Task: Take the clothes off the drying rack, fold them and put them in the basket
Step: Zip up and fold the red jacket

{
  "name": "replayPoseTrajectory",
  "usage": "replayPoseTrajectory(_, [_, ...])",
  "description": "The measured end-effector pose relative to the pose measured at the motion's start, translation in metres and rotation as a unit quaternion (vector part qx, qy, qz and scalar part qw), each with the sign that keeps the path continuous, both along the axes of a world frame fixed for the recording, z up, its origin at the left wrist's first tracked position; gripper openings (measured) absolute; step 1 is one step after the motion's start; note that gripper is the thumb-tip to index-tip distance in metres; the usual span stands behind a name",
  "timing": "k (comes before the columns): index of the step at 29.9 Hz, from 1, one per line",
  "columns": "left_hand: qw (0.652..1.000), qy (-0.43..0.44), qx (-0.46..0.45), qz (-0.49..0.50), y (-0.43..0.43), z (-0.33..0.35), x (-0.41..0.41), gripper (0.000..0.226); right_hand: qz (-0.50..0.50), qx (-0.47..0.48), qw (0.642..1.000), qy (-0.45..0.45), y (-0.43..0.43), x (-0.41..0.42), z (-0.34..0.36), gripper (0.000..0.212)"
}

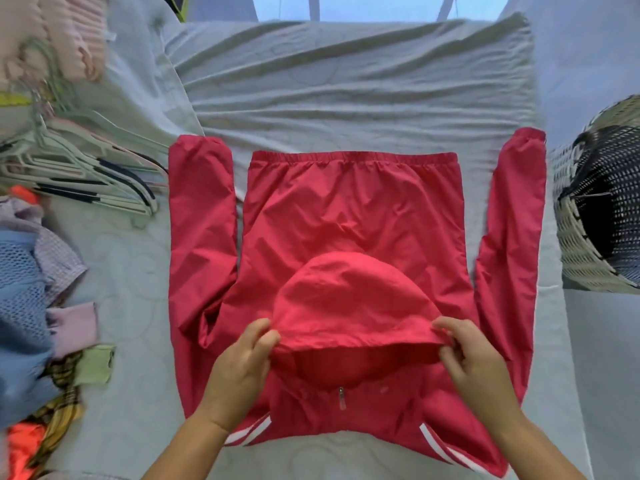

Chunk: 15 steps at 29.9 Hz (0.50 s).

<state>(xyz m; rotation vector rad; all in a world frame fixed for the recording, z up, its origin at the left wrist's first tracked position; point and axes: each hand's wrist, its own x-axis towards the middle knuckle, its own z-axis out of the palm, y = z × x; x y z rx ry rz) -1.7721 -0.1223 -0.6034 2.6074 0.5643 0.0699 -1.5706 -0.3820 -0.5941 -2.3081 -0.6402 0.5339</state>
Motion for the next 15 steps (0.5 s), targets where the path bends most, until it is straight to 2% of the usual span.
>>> replayPoseTrajectory(3, [0.999, 0.051, 0.008, 0.016, -0.002, -0.011, -0.01, 0.038, 0.03, -0.091, 0.995, -0.014, -0.008, -0.015, -0.007, 0.036])
replayPoseTrajectory(5, [0.993, 0.114, 0.019, -0.014, -0.005, -0.023, -0.017, 0.041, 0.074, -0.178, 0.981, -0.005, -0.016, -0.025, -0.017, 0.064])
replayPoseTrajectory(6, [0.99, 0.138, -0.017, 0.002, -0.005, -0.023, -0.017, 0.045, 0.073, -0.189, 0.979, -0.013, -0.018, -0.029, -0.021, 0.073])
replayPoseTrajectory(8, [0.969, 0.142, -0.144, 0.141, -0.007, -0.016, -0.007, 0.051, 0.055, -0.158, 0.984, -0.063, -0.004, -0.027, -0.017, 0.065])
replayPoseTrajectory(10, [0.931, 0.111, -0.195, 0.289, -0.005, -0.019, 0.007, 0.051, 0.095, -0.081, 0.988, -0.087, 0.024, -0.026, -0.014, 0.054])
replayPoseTrajectory(12, [0.905, 0.116, -0.201, 0.357, -0.002, -0.026, 0.019, 0.052, 0.178, -0.007, 0.983, -0.034, 0.057, -0.026, -0.015, 0.052])
replayPoseTrajectory(15, [0.884, 0.147, -0.234, 0.377, -0.001, -0.036, 0.027, 0.043, 0.211, 0.024, 0.965, 0.155, 0.106, -0.039, -0.033, 0.04])
